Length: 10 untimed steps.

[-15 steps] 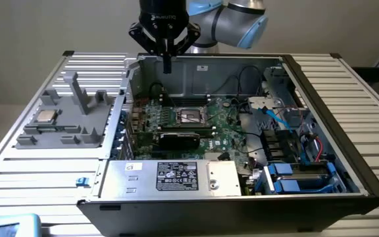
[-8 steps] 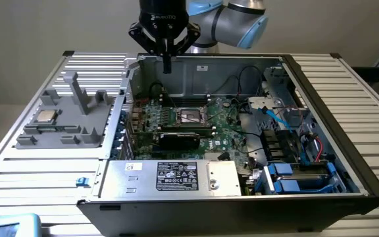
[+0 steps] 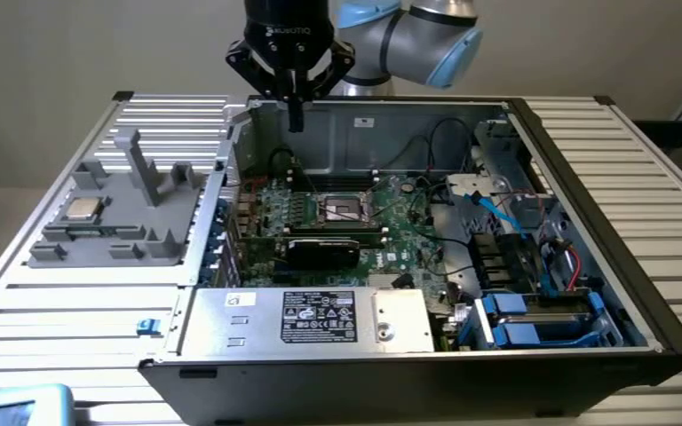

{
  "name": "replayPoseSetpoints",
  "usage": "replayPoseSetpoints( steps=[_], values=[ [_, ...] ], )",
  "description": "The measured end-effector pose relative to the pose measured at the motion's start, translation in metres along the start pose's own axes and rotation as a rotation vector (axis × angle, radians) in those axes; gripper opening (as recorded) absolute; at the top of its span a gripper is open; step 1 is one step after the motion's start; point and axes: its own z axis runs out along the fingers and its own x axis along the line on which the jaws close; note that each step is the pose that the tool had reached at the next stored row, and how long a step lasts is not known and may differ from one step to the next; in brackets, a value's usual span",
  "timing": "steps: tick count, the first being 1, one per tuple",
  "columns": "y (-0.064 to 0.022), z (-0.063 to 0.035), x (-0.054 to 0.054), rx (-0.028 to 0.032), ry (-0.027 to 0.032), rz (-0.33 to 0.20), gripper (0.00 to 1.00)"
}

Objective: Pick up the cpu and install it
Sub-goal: 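Reach for the cpu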

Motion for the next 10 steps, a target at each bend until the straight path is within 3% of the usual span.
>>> replayPoseSetpoints(
  steps=[5,10],
  values=[
    [-0.0005,-0.0001,0.007,0.0000,0.0000,0.000,0.11],
    [-0.0019,-0.0006,0.027,-0.0001,-0.0005,0.000,0.11]
  ],
)
